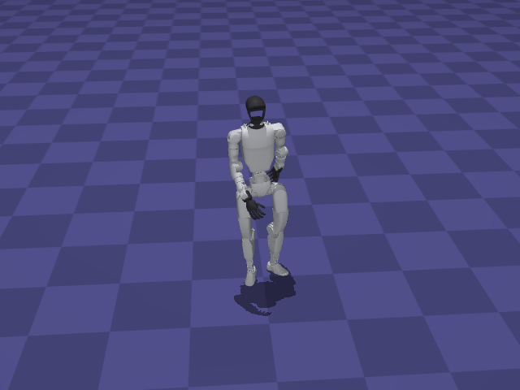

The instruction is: In place motions

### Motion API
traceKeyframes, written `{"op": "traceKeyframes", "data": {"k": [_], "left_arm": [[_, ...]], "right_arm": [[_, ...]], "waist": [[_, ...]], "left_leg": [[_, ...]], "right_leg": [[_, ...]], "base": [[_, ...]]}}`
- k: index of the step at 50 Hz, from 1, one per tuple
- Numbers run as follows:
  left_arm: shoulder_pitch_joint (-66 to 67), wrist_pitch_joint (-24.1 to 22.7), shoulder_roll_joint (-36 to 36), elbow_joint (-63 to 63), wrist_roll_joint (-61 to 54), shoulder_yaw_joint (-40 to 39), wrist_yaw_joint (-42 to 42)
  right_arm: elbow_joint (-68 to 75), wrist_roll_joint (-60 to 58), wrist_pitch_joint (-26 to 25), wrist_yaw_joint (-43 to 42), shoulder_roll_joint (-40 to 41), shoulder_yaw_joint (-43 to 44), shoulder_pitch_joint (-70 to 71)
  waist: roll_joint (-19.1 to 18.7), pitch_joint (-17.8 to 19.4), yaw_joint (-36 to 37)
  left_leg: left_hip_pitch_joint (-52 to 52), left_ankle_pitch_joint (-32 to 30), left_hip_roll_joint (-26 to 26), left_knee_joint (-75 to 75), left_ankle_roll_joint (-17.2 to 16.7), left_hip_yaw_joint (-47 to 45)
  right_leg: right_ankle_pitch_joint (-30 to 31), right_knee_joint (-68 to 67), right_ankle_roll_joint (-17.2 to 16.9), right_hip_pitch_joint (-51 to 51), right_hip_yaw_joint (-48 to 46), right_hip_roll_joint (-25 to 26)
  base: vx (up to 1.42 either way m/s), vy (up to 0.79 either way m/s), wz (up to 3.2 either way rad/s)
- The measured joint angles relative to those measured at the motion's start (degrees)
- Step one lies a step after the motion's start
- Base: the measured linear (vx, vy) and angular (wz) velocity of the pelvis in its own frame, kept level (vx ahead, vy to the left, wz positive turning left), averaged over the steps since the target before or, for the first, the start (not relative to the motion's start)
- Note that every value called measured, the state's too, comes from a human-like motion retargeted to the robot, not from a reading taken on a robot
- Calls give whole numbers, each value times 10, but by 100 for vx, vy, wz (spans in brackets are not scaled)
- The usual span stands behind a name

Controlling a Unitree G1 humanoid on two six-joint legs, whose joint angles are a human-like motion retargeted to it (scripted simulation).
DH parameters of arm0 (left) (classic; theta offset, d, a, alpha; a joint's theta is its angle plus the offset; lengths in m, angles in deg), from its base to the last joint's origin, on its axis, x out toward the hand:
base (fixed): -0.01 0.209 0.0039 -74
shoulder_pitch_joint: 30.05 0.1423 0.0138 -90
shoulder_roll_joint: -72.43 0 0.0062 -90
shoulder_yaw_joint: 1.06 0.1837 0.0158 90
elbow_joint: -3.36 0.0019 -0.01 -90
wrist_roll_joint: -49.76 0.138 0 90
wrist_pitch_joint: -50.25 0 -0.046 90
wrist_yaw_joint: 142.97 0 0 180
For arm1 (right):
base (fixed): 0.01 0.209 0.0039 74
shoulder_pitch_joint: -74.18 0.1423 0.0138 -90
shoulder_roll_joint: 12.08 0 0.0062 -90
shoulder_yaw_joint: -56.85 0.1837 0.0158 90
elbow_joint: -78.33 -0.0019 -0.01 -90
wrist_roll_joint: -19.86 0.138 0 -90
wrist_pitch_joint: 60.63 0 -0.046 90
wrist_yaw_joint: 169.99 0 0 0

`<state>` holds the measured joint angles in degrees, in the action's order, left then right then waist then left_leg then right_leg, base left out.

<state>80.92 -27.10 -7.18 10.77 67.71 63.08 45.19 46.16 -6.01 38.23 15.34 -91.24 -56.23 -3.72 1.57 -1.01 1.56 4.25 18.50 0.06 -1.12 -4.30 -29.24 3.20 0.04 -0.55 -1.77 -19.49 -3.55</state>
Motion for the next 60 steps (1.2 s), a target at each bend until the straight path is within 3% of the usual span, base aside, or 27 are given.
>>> {"op": "traceKeyframes", "data": {"k": [5,9,12,14,20,25,32,37,40,43,46,50,53,57,60], "left_arm": [[-177,-34,27,-45,-67,26,-37],[-298,-58,64,-118,-98,76,33],[-365,-85,86,-193,-96,127,99],[-394,-105,92,-247,-83,159,121],[-419,-154,55,-375,-29,243,81],[-380,-158,28,-368,24,247,22],[-248,-113,31,-177,58,155,10],[-115,-53,15,0,17,44,15],[-1,-50,20,0,-27,16,46],[77,-76,32,0,-6,-6,56],[112,-67,37,0,11,-9,42],[96,-47,29,0,-22,13,22],[32,-47,17,0,-48,51,7],[-105,-55,3,-1,-40,108,-6],[-221,-57,-3,-27,-14,166,13]], "right_arm": [[177,-22,-44,-36,-21,78,-103],[372,8,-130,-27,-41,187,-158],[396,62,-206,0,-70,244,-238],[396,86,-221,1,-83,271,-286],[396,85,-199,-42,-99,309,-352],[396,106,-206,-53,-90,269,-312],[377,84,-114,-23,-44,160,-129],[236,53,-76,21,2,65,-13],[153,62,-57,48,38,26,45],[71,84,-41,71,61,3,76],[2,92,-13,84,59,-10,85],[-25,41,18,44,33,-22,69],[10,-8,9,4,7,-23,28],[141,-21,5,-14,-11,24,-50],[287,13,-30,-8,-17,111,-101]], "waist": [[8,0,18],[14,0,25],[17,1,25],[18,1,23],[19,5,21],[8,4,26],[-3,5,25],[-11,6,11],[-15,7,-7],[-21,3,-20],[-22,2,-26],[-13,-2,-32],[-7,-6,-30],[-1,-7,-24],[5,-8,-20]], "left_leg": [[-8,0,6,-6,6,25],[-15,0,10,-12,11,51],[-22,0,14,-15,14,67],[-26,0,16,-17,15,76],[-30,0,20,-21,13,86],[-26,3,18,-20,12,78],[2,4,20,-6,10,49],[16,5,15,0,3,21],[19,5,8,2,-1,3],[16,6,2,2,-4,-9],[10,6,-2,1,-5,-12],[3,6,1,-1,-4,-5],[0,6,3,-3,-2,1],[-5,6,5,-7,2,13],[-14,6,7,-13,6,30]], "right_leg": [[-5,6,-6,-17,-31,-8],[-8,10,-14,-36,-60,-13],[-9,14,-18,-46,-79,-16],[-9,16,-20,-50,-88,-18],[-8,18,-20,-55,-97,-22],[-6,16,-19,-50,-87,-19],[-2,10,-9,-41,-53,-14],[1,3,-1,-25,-18,-7],[2,0,1,-15,3,1],[4,-2,2,-2,17,7],[4,-3,2,3,21,9],[4,-1,2,5,12,4],[4,0,1,1,1,-2],[3,4,-2,-10,-18,-6],[1,9,-7,-22,-41,-10]], "base": [[-2,2,50],[2,2,63],[4,2,52],[2,1,41],[0,0,9],[-2,4,-24],[0,3,-37],[1,-2,-59],[1,-4,-56],[-1,-2,-36],[-6,-2,-8],[0,-2,19],[2,-1,27],[0,1,30],[-1,0,36]]}}
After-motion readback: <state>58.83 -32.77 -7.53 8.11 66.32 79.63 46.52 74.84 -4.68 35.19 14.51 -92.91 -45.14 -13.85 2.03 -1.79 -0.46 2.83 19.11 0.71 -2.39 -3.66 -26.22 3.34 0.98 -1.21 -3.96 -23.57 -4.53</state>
